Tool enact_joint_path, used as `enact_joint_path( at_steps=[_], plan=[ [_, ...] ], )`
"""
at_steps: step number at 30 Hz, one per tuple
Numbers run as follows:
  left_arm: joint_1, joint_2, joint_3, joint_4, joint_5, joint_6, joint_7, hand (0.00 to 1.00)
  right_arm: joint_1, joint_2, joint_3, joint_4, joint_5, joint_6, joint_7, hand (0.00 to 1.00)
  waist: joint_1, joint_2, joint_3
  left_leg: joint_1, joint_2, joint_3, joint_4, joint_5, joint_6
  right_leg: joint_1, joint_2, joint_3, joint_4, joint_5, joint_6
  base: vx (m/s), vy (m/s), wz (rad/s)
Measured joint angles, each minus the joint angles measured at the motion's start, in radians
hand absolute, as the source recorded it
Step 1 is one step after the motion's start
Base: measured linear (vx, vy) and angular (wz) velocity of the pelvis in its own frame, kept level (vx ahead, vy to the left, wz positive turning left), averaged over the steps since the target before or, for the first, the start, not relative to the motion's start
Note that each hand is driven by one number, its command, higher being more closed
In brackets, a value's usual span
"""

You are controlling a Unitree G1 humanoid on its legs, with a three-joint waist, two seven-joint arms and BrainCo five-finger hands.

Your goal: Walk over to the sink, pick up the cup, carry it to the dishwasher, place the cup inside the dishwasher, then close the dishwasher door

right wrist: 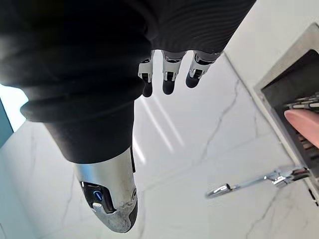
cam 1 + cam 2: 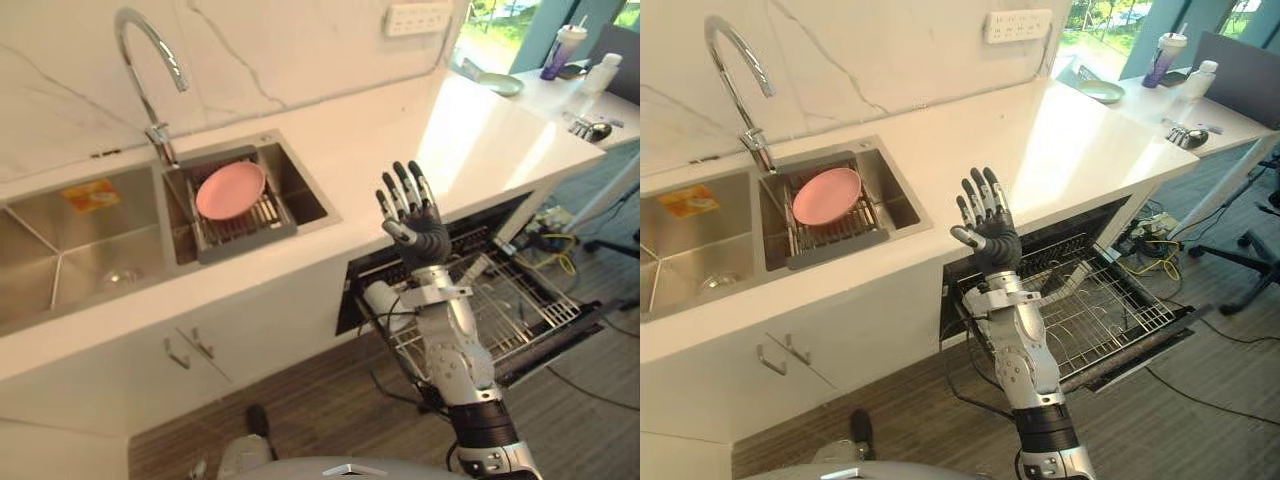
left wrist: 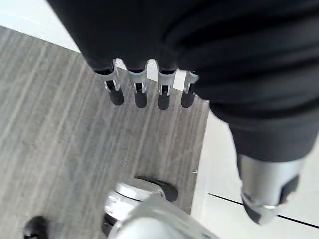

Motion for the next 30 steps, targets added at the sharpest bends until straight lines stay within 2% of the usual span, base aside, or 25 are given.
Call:
enact_joint_path(
  at_steps=[4,5,6,8,9,10,11,12,13,14,15,16,17,18,19,20,25,30],
  plan=[
    [0.029,0.029,-0.070,0.016,0.045,-0.022,-0.023,0.00,0.001,0.000,-0.003,0.004,-0.002,0.000,-0.037,0.00,-0.007,-0.025,0.002,0.018,-0.047,0.017,0.000,0.000,0.026,-0.006,-0.067,0.005,0.054,-0.016,0.022,0.07,0.088,-0.02],
    [0.032,0.049,-0.102,0.016,0.064,-0.032,-0.036,0.00,0.002,0.000,-0.009,0.004,-0.002,0.000,-0.051,0.00,-0.007,-0.040,-0.012,0.018,-0.077,0.017,0.000,-0.011,0.039,-0.028,-0.113,0.007,0.110,-0.038,0.024,0.11,0.078,0.02],
    [0.031,0.057,-0.116,0.016,0.074,-0.034,-0.041,0.00,0.002,0.000,-0.015,0.004,-0.003,0.000,-0.056,0.00,-0.008,-0.045,-0.016,0.018,-0.091,0.016,0.000,-0.018,0.042,-0.035,-0.133,0.004,0.134,-0.045,0.019,0.15,0.097,0.14],
    [0.016,0.071,-0.153,0.017,0.091,-0.037,-0.050,0.00,0.013,-0.008,-0.054,0.008,-0.009,-0.002,-0.078,0.00,-0.020,-0.048,-0.017,0.028,-0.126,-0.014,0.000,-0.040,0.060,-0.047,-0.188,0.012,0.260,-0.048,-0.046,0.13,0.098,0.47],
    [0.006,0.078,-0.176,0.022,0.098,-0.040,-0.057,0.00,0.031,-0.010,-0.094,0.019,-0.026,-0.002,-0.101,0.00,-0.029,-0.045,-0.019,0.034,-0.134,-0.050,0.000,-0.048,0.062,-0.111,-0.223,0.087,0.430,-0.021,-0.186,0.12,0.170,0.99],
    [-0.006,0.092,-0.186,0.022,0.109,-0.039,-0.059,0.00,0.050,-0.005,-0.139,0.025,-0.035,-0.003,-0.117,0.00,-0.044,-0.054,-0.018,0.038,-0.135,-0.091,0.003,-0.065,0.069,-0.184,-0.222,0.219,0.564,0.074,-0.289,0.11,0.181,1.08],
    [-0.014,0.101,-0.186,0.024,0.109,-0.035,-0.059,0.00,0.058,-0.002,-0.159,0.025,-0.035,-0.004,-0.120,0.00,-0.052,-0.064,-0.016,0.040,-0.136,-0.118,0.006,-0.068,0.070,-0.214,-0.209,0.292,0.618,0.139,-0.276,0.14,0.126,1.22],
    [-0.036,0.120,-0.184,0.028,0.109,-0.023,-0.057,0.00,0.072,0.008,-0.185,0.022,-0.035,-0.007,-0.120,0.00,-0.071,-0.069,-0.002,0.041,-0.126,-0.184,0.006,-0.073,0.079,-0.259,-0.153,0.409,0.697,0.044,-0.158,0.12,0.046,1.20],
    [-0.063,0.146,-0.173,0.038,0.109,-0.017,-0.056,0.00,0.092,0.027,-0.200,0.010,-0.035,-0.007,-0.118,0.00,-0.076,-0.105,0.004,0.041,-0.122,-0.231,0.006,-0.077,0.089,-0.293,-0.082,0.459,0.705,-0.074,-0.126,0.11,0.019,1.10],
    [-0.076,0.156,-0.172,0.046,0.109,-0.012,-0.057,0.00,0.100,0.038,-0.205,0.000,-0.037,-0.007,-0.117,0.00,-0.074,-0.122,0.004,0.042,-0.122,-0.242,0.006,-0.077,0.089,-0.309,-0.050,0.478,0.686,-0.112,-0.114,0.12,-0.003,0.87],
    [-0.098,0.172,-0.170,0.053,0.110,0.004,-0.058,0.00,0.112,0.049,-0.207,-0.018,-0.037,-0.006,-0.109,0.00,-0.076,-0.143,0.006,0.050,-0.129,-0.269,0.006,-0.082,0.095,-0.332,0.008,0.519,0.625,-0.154,-0.093,0.14,-0.018,0.75],
    [-0.116,0.172,-0.170,0.053,0.119,0.006,-0.060,0.00,0.135,0.050,-0.207,-0.051,-0.025,-0.006,-0.094,0.00,-0.081,-0.145,0.005,0.056,-0.141,-0.284,0.000,-0.084,0.099,-0.352,0.058,0.556,0.551,-0.167,-0.067,0.13,-0.029,0.78],
    [-0.119,0.172,-0.169,0.052,0.122,0.001,-0.061,0.00,0.145,0.050,-0.207,-0.065,-0.017,-0.006,-0.084,0.00,-0.088,-0.145,0.006,0.057,-0.149,-0.286,0.000,-0.087,0.102,-0.356,0.068,0.565,0.522,-0.164,-0.062,0.08,-0.051,0.81],
    [-0.117,0.168,-0.170,0.049,0.128,-0.008,-0.061,0.00,0.157,0.049,-0.207,-0.084,0.001,-0.009,-0.055,0.00,-0.092,-0.149,0.004,0.074,-0.178,-0.291,0.000,-0.094,0.111,-0.364,0.067,0.574,0.479,-0.122,-0.066,0.11,-0.075,0.61],
    [-0.111,0.163,-0.170,0.047,0.128,-0.009,-0.058,0.00,0.156,0.048,-0.207,-0.085,0.003,-0.010,-0.029,0.00,-0.092,-0.154,0.000,0.095,-0.209,-0.294,0.000,-0.103,0.124,-0.367,0.064,0.582,0.430,-0.044,-0.064,0.10,-0.067,0.44],
    [-0.114,0.133,-0.182,0.039,0.207,0.013,-0.058,0.00,0.155,0.017,-0.278,-0.076,0.019,-0.009,-0.018,0.00,-0.104,-0.093,0.021,0.167,-0.206,-0.283,0.000,-0.183,0.098,-0.182,0.103,0.580,0.123,-0.038,-0.088,0.07,-0.043,0.12],
    [-0.113,0.133,-0.182,0.039,0.204,0.012,-0.059,0.00,0.155,0.017,-0.278,-0.076,0.019,-0.010,-0.019,0.00,-0.098,-0.093,0.021,0.163,-0.206,-0.288,0.000,-0.183,0.098,-0.183,0.102,0.576,0.124,-0.038,-0.088,0.00,0.000,0.02],
    [-0.107,0.134,-0.181,0.039,0.082,0.029,-0.082,0.00,0.155,0.017,-0.256,-0.076,0.015,-0.014,-0.046,0.00,-0.081,-0.094,0.020,0.137,-0.205,-0.307,0.000,-0.176,0.098,-0.184,0.095,0.519,0.103,-0.039,-0.091,0.01,-0.006,0.17]
  ],
)
